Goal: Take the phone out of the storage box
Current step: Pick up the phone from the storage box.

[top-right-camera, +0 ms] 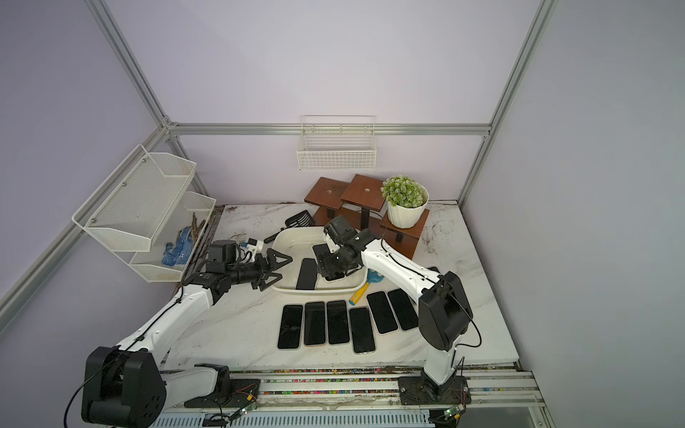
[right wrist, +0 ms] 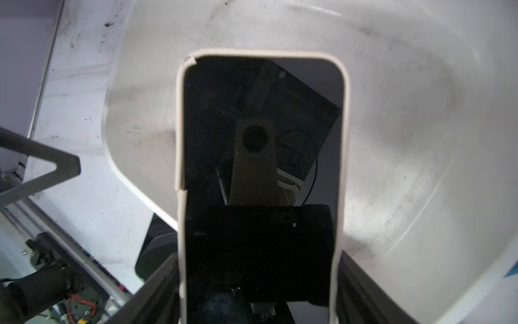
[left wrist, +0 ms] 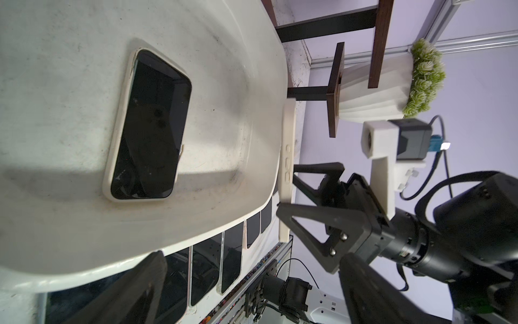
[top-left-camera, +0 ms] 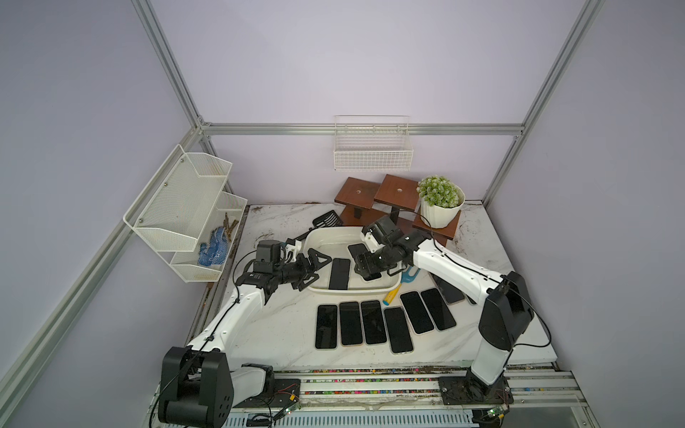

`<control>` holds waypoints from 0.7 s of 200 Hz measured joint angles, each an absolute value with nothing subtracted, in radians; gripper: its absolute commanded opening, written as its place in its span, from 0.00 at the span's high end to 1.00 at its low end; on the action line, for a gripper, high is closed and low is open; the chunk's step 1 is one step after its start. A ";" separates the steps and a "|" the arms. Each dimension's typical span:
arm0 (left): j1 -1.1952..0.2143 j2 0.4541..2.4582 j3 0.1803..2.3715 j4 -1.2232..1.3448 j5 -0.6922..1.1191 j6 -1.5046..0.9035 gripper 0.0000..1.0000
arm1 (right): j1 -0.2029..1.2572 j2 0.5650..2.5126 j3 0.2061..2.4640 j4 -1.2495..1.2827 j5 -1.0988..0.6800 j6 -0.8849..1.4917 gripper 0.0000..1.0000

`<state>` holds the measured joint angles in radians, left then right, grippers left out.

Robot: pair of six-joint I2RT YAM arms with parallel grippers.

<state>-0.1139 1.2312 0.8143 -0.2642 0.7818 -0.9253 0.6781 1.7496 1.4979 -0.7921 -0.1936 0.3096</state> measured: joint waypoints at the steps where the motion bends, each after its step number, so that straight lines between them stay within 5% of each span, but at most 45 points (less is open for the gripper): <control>1: -0.114 1.231 0.814 -0.261 0.782 -0.926 0.01 | 0.678 1.747 1.494 -0.791 -0.195 0.311 0.38; 83: -0.219 1.248 0.823 -0.230 0.801 -0.923 0.11 | 0.809 1.669 1.426 -0.756 -0.262 0.406 0.38; 140: -0.243 1.265 0.847 -0.259 0.799 -0.898 0.46 | 0.833 1.701 1.538 -0.753 -0.271 0.408 0.38</control>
